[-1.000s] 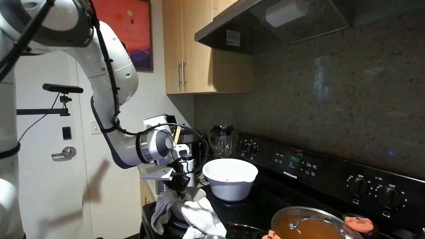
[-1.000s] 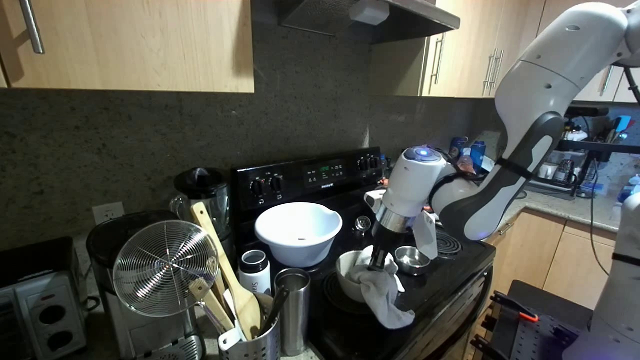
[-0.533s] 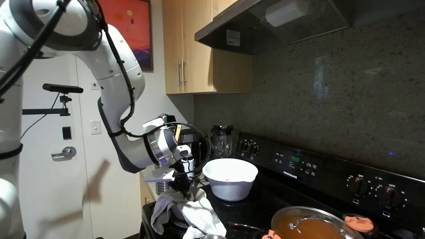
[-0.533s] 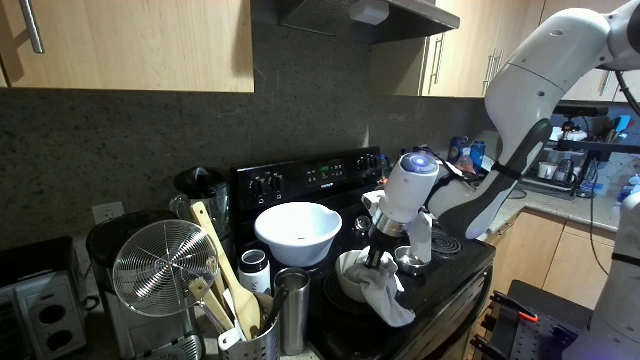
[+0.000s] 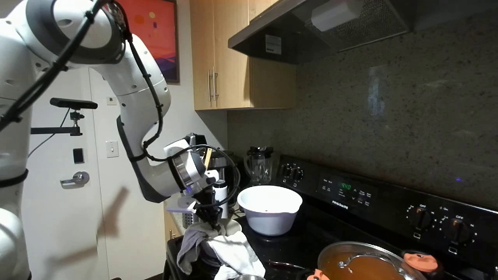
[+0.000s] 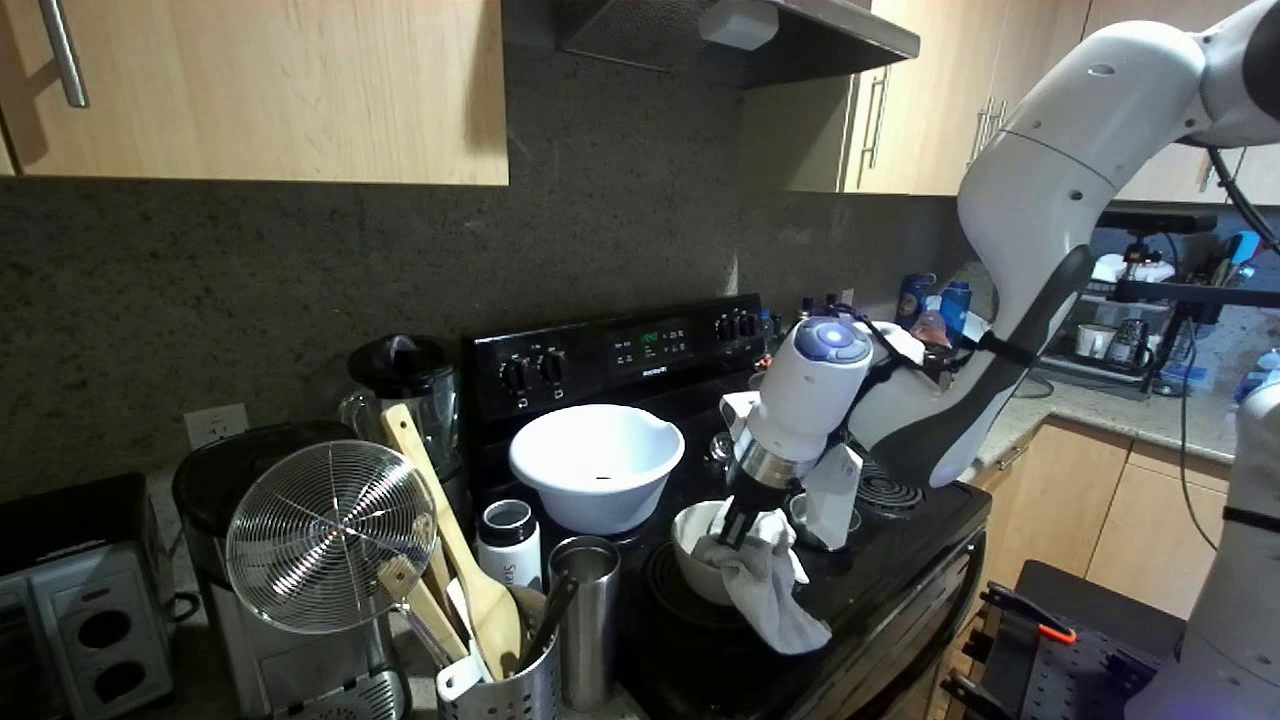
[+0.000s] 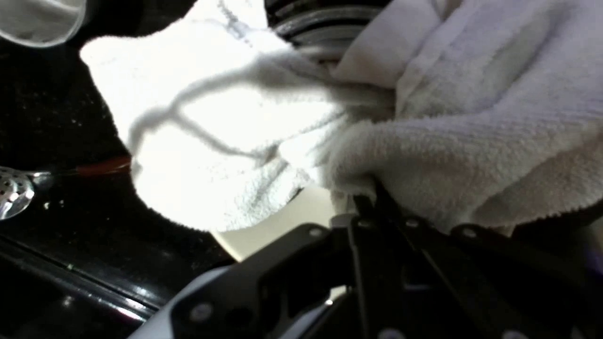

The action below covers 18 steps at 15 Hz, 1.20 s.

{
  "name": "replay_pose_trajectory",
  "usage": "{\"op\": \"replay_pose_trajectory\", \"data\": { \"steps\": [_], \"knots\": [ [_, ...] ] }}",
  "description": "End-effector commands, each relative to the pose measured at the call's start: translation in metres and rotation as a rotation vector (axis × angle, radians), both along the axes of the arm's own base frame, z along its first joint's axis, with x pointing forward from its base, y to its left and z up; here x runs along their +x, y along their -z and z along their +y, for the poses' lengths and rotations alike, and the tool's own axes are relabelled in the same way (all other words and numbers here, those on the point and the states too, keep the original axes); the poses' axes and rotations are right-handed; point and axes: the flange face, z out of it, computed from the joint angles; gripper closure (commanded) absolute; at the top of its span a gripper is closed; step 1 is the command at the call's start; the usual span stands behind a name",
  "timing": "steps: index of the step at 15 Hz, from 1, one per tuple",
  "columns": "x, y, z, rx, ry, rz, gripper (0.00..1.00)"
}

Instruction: Use the towel to wipe the grey bowl, place the towel on the left side of the countertop, place the silver bowl inside the grey bowl then put the grey bowl inside the white basin

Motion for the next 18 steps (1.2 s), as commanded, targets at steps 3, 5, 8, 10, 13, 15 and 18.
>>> {"op": "replay_pose_trajectory", "data": {
  "steps": [3,5,8,10,13,15,18],
  "knots": [
    [-0.002,0.013,0.009,-0.006,0.073,0.125,0.96],
    [0.006,0.002,0.003,-0.066,0.092,0.111,0.96],
    [0.017,-0.008,-0.002,-0.141,0.116,0.066,0.95],
    [0.021,-0.008,-0.004,-0.187,0.117,0.047,0.96],
    [0.024,-0.005,-0.003,-0.200,0.145,-0.012,0.94],
    [0.024,-0.005,0.001,-0.164,0.176,-0.053,0.94],
    [0.025,-0.004,0.008,-0.124,0.240,-0.106,0.95]
  ]
}}
